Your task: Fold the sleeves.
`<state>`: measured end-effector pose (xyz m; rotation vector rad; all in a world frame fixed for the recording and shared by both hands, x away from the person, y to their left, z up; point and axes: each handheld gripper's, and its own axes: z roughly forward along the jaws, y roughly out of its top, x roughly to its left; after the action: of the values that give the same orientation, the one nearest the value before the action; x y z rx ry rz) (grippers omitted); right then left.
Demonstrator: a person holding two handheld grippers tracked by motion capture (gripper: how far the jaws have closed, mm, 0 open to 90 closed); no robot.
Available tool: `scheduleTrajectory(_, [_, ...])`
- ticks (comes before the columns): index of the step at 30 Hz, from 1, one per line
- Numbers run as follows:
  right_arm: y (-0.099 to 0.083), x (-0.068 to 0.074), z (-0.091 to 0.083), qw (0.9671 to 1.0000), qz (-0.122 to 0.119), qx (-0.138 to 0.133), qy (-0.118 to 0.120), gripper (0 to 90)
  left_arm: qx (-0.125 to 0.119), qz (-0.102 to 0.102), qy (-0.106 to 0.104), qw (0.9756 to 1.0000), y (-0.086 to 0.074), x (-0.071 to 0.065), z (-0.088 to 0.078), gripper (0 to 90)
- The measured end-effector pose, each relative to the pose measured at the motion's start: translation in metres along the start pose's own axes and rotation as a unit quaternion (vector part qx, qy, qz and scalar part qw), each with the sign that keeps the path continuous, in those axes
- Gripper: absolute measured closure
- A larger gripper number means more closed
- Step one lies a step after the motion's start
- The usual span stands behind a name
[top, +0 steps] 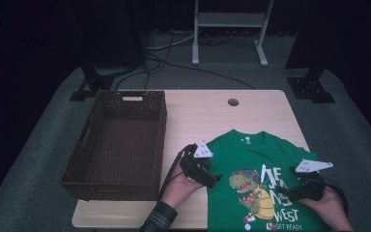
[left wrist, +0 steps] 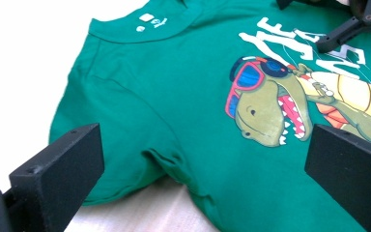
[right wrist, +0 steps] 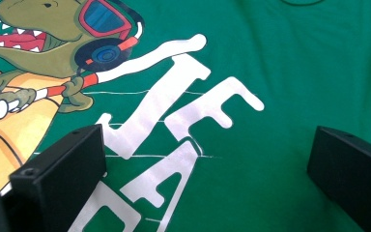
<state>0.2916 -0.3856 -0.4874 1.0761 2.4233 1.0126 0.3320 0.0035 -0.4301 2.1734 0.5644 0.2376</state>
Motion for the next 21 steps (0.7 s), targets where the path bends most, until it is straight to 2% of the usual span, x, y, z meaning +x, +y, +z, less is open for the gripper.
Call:
scheduleTrajectory(6, [0.000,0.000,0.000,1.0000,0.000,0.000,0.000,0.0,-0.005,-0.011,0.009,0.9999,0.004,0.009,0.001,0.0])
scheduleTrajectory(10, [0.000,0.000,0.000,1.0000,0.000,0.000,0.000,0.0,0.000,-0.005,0.015,0.9999,0.007,0.014,0.002,0.0])
scheduleTrajectory(15, [0.000,0.000,0.000,1.0000,0.000,0.000,0.000,0.0,-0.003,-0.012,0.023,0.9997,0.007,0.021,0.002,0.4])
scheduleTrajectory(17, [0.000,0.000,0.000,1.0000,0.001,0.000,-0.001,0.0,-0.005,-0.013,0.023,0.9996,0.007,0.022,0.002,4.2])
scheduleTrajectory(21, [0.000,0.000,0.000,1.0000,0.001,0.000,-0.001,0.0,0.006,-0.020,0.044,0.9988,0.005,0.029,0.003,6.2])
